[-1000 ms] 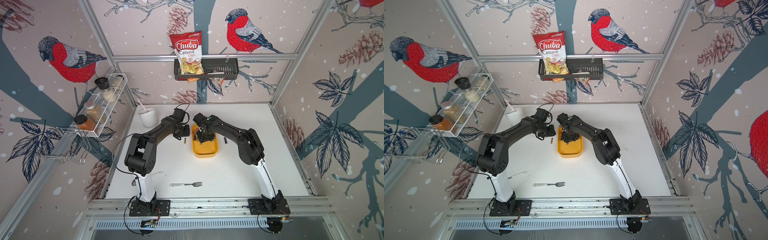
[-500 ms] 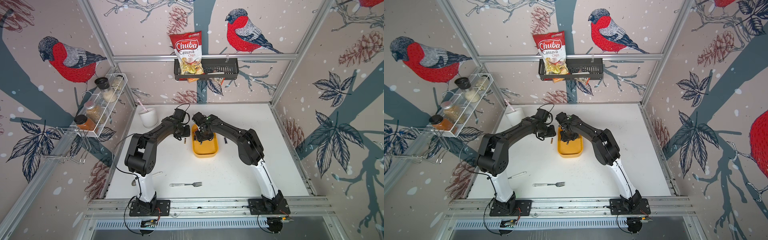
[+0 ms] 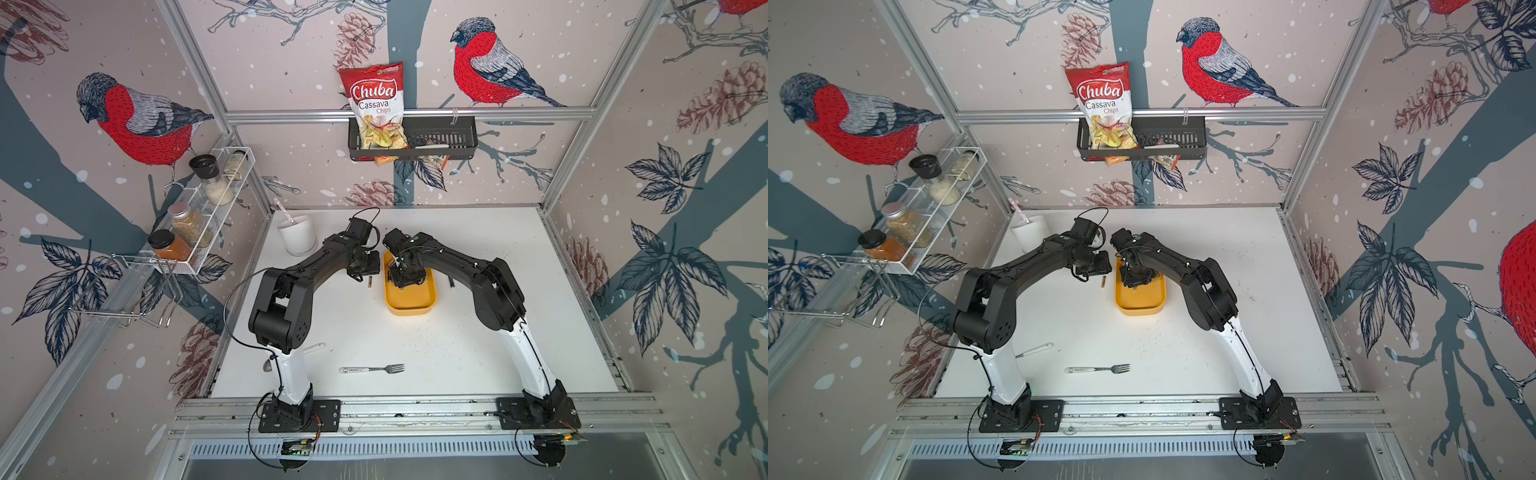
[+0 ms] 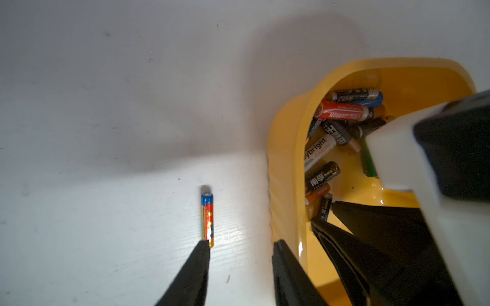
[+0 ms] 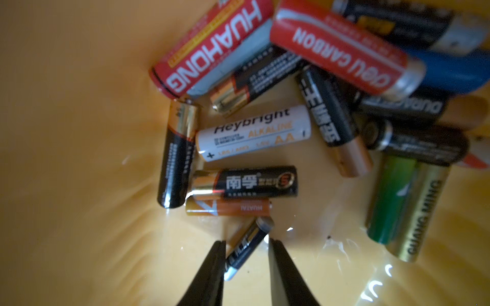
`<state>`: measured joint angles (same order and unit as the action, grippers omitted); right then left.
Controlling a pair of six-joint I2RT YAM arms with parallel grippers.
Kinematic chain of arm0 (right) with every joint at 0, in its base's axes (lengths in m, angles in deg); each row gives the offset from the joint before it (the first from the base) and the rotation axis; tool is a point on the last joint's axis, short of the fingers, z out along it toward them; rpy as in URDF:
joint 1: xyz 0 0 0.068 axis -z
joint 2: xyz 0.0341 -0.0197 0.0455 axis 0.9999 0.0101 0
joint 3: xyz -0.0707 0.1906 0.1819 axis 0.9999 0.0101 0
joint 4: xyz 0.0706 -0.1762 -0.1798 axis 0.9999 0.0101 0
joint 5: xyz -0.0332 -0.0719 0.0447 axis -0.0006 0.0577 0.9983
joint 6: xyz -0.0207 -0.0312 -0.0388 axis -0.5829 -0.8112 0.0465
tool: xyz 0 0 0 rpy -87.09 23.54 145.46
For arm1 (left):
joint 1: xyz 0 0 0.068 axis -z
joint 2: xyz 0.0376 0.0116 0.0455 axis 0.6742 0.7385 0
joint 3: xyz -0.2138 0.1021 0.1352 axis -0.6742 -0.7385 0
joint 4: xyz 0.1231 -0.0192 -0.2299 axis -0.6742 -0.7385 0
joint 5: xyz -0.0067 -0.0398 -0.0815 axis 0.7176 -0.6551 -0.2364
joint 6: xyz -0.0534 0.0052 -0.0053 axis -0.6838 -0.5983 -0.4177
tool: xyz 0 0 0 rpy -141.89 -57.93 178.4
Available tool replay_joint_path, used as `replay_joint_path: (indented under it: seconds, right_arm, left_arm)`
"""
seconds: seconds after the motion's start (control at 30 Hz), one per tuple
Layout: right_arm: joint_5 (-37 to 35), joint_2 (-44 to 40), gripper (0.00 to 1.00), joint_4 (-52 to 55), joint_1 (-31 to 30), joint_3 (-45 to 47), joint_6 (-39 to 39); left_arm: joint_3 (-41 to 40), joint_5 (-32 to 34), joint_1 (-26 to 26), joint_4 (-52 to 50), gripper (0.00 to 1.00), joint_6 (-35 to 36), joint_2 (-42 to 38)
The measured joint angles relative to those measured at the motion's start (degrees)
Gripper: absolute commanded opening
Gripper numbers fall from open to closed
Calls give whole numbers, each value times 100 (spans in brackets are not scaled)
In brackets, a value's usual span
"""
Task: Take the batteries out of the storage box
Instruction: Pick up the battery from the storage box.
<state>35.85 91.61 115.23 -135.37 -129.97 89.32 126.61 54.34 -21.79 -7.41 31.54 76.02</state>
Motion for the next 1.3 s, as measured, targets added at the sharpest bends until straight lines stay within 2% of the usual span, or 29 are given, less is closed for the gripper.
replay_joint_path:
  seconds: [0.67,1.3]
  right_arm:
    - [20,22,17,4,55,9,-22]
    - [42,-188,16,26,166,33,-24]
  left_arm:
    - [17,0,13,-13,44,-2,11]
    - [17,20,13,-17,44,-2,13]
